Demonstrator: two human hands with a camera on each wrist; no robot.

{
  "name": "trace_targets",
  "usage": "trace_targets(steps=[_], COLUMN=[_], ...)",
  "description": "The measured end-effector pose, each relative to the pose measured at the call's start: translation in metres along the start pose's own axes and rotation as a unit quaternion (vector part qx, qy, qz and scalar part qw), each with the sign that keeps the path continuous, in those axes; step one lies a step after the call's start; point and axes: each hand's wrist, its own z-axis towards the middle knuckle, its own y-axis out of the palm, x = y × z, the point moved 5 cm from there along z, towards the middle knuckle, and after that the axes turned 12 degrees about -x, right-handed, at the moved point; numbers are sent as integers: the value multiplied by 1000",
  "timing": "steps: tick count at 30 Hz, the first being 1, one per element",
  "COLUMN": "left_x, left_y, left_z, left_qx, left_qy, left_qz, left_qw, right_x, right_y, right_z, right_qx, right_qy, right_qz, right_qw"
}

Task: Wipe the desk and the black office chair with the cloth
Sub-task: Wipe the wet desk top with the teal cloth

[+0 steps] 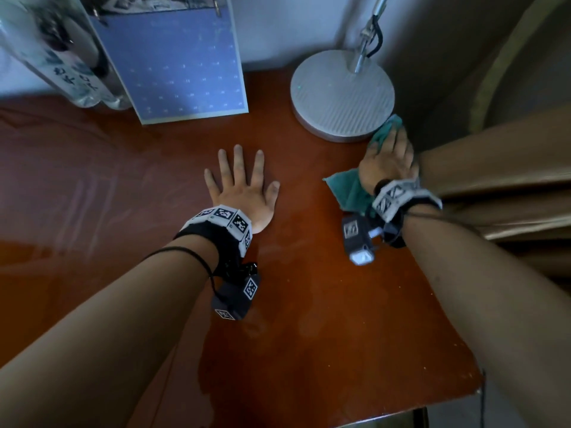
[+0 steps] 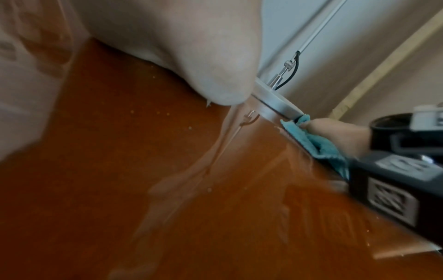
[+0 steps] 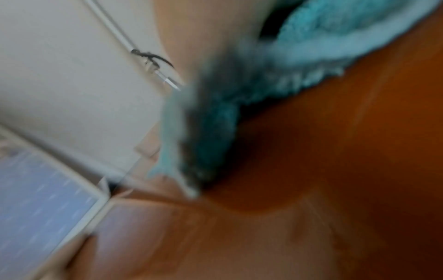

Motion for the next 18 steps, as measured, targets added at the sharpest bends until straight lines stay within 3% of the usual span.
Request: trace_targets(steps=[1,4,11,15,18], left_x=[0,0,-1,-2,-1], left_y=[0,0,-1,0,0], left_z=[1,1,2,1,2], left_qx=[-1,-8,-4,-8,-21], left_qy=[1,2,5,9,12], left_qz=[0,-7,1,-2,-3], left_qw=[1000,1000,1000,1000,1000], right_x=[2,7,-7,-4,-2], right_y=[1,7,2,8,16], right_z=[-13,-27,23,-23,-38], right_qx=[8,-54,-56,3,-42], right_qy=[-8,-11,39,41,67], right_qz=[-21,-50,17,-7,-18], right_qw=[1000,997,998,999,997])
